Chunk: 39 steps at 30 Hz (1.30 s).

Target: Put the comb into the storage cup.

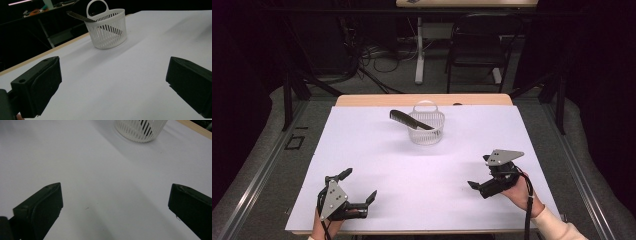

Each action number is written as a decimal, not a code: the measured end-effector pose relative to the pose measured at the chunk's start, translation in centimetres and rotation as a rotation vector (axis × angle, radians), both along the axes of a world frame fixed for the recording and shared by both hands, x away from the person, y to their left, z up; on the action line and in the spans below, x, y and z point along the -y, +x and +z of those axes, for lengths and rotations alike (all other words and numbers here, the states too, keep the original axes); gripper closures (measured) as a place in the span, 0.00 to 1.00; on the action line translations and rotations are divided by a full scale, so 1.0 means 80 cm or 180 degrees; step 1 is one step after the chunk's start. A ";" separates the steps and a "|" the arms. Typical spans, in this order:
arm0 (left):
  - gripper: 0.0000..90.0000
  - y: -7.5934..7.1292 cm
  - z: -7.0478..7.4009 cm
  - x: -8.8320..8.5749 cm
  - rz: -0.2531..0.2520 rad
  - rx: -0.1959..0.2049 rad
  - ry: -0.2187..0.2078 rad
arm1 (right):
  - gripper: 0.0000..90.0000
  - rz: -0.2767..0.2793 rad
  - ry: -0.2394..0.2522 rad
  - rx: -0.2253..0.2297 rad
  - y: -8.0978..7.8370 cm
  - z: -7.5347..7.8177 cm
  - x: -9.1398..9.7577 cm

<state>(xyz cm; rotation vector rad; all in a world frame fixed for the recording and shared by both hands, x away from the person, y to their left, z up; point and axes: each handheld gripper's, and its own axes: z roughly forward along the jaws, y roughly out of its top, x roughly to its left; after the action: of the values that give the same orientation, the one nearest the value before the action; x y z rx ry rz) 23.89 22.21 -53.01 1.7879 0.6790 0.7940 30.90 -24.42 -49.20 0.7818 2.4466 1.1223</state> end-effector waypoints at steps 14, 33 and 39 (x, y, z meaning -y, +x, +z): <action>0.00 0.000 0.000 0.000 0.0000 0.0000 0.0001 | 0.00 -0.0083 0.0012 0.0000 -0.018 -0.010 0.013; 0.00 -0.001 0.000 0.000 0.0007 0.0001 -0.0008 | 0.00 -0.0242 0.0064 0.0048 -0.036 -0.022 0.031; 0.00 -0.001 -0.001 -0.001 0.0015 -0.0017 0.0000 | 0.00 -0.0274 0.0096 0.0062 -0.042 -0.027 0.036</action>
<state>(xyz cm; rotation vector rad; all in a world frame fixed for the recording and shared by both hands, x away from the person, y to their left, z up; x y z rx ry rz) 23.84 22.27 -53.06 1.7895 0.6871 0.7927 27.57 -27.26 -51.39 0.8725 2.3614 1.1317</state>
